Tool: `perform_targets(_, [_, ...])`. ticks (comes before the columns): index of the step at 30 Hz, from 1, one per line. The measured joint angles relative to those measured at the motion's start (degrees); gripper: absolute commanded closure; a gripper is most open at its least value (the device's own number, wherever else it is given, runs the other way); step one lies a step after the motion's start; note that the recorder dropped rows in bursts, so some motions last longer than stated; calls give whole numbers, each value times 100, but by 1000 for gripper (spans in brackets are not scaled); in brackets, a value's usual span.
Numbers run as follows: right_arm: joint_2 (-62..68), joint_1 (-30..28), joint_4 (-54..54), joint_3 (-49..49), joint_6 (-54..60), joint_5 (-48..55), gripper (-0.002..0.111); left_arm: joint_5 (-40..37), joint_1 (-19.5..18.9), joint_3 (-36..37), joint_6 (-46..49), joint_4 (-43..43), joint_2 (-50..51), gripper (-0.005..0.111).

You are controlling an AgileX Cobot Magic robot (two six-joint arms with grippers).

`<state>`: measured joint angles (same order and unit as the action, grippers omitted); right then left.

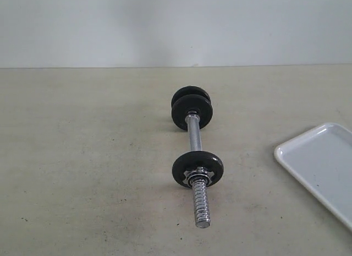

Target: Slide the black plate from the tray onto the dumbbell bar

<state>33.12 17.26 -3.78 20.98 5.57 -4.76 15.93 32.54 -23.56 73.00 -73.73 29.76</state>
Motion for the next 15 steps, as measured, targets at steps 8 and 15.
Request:
perform_targets(8, [-309,0,-470,-1184,-350,-466,108,-46,0,1055,-646,-32,-1117,102])
perform_targets(15, [-313,0,-533,-1449,-350,-464,108,-135,0,1801,-853,-317,-1238,102])
